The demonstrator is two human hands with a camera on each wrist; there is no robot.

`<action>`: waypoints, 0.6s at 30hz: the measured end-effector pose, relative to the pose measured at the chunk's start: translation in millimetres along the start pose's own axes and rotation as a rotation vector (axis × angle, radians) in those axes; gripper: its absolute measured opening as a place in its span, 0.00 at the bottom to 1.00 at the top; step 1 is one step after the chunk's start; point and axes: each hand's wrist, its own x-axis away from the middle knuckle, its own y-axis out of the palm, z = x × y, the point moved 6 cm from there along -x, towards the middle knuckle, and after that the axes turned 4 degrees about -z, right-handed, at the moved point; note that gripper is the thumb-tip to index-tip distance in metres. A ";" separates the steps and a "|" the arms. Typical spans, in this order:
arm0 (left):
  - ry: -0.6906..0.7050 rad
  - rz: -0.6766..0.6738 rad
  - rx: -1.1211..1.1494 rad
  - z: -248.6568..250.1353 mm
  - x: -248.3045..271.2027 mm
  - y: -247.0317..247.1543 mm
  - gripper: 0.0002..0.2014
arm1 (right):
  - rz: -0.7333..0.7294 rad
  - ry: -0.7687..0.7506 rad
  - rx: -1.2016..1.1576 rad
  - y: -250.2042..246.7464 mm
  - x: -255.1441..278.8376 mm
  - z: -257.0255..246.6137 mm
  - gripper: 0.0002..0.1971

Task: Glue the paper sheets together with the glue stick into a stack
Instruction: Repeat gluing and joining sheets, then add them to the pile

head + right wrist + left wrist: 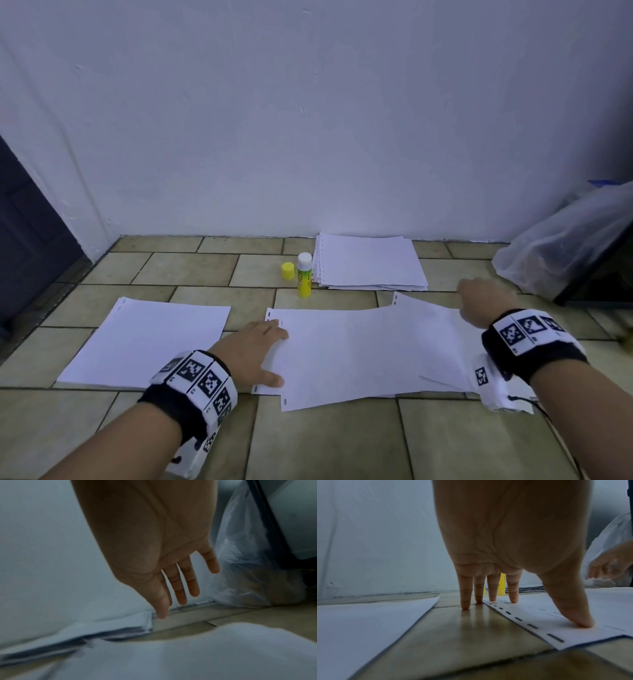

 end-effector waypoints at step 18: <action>-0.108 0.095 0.061 -14.4 4.5 0.0 0.46 | -0.186 -0.358 -0.201 28.1 90.3 -187.5 0.34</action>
